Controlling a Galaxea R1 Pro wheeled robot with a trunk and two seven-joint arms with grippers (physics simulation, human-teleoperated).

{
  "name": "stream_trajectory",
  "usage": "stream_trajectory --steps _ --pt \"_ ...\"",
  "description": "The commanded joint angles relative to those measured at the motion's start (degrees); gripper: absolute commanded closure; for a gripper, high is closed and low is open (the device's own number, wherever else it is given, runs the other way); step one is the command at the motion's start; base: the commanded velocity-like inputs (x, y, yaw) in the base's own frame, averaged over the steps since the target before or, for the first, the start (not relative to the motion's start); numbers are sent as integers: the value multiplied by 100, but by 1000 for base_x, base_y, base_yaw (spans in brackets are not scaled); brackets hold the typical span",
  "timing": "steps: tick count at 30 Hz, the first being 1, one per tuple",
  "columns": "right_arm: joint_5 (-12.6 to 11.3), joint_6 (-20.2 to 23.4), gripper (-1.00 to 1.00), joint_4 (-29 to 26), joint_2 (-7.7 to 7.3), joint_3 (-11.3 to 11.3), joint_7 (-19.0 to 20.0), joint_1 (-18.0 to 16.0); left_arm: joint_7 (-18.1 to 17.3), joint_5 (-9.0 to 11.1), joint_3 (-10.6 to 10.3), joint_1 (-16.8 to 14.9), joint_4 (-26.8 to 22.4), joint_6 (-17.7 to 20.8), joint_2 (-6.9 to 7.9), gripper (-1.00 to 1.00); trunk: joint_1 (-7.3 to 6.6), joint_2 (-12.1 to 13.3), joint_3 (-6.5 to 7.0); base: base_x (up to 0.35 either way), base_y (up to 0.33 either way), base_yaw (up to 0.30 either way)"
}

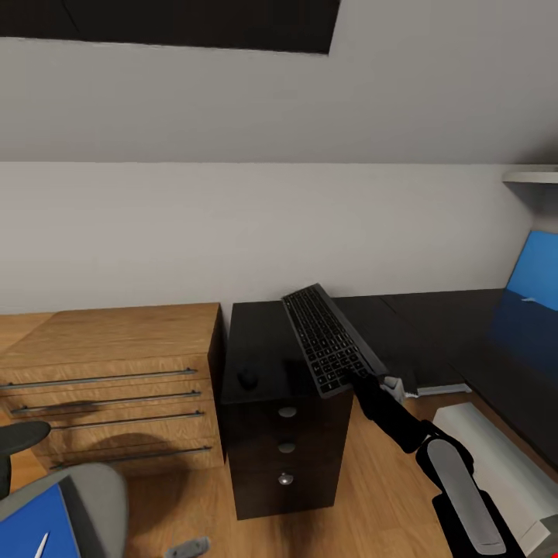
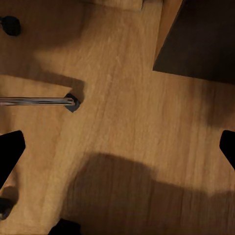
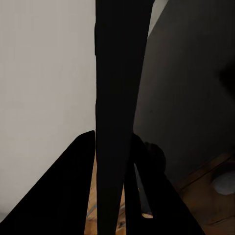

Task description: In the bedroom, organize the workspace by keeping the computer under the desk, ensuring the monitor is on the desk, placing the keyboard on the desk next to the monitor, placing the mouse on the desk next to the keyboard, moving the folder from the swivel chair onto the desk next to the mouse, stacking the notebook on top of the folder with the pen on top of the notebook, and positioning the swivel chair next to the desk.

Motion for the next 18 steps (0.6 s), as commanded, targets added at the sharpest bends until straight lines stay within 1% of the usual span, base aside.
stream_trajectory --steps 1,4,7,8,12,14,15,17,18 --pt "-69 8 100 3 -5 4 -23 -1 41 51 -16 1 12 -88 37 -100 0 -3 -5 0 0 0" --pt "-90 16 100 16 -8 4 27 9 41 54 -18 1 45 -215 75 -100 0 -3 -5 -69 0 0" --pt "-101 23 100 8 -9 4 87 39 49 56 -19 1 58 -263 87 -100 0 -3 -5 -202 -52 0" --pt "-95 21 100 4 -9 4 261 66 54 60 -19 1 67 -276 90 -100 0 -3 -5 -267 -150 0" --pt "-77 28 100 10 -16 4 567 89 57 61 -19 1 88 -283 92 -100 0 -3 -5 -276 -174 0" --pt "-74 31 100 12 -21 4 628 103 58 58 -23 1 137 -284 92 -100 0 -3 -5 -281 -186 0" --pt "-71 28 100 25 -20 4 674 129 56 56 -34 1 274 -285 88 -100 0 -3 -5 -284 -178 0" --pt "-62 27 100 22 -24 4 680 132 58 55 -36 1 299 -286 85 -100 0 -3 -5 -284 -179 0" --pt "41 19 100 17 -25 4 675 134 59 55 -38 1 316 -291 84 -100 0 -3 -5 -265 -228 0"
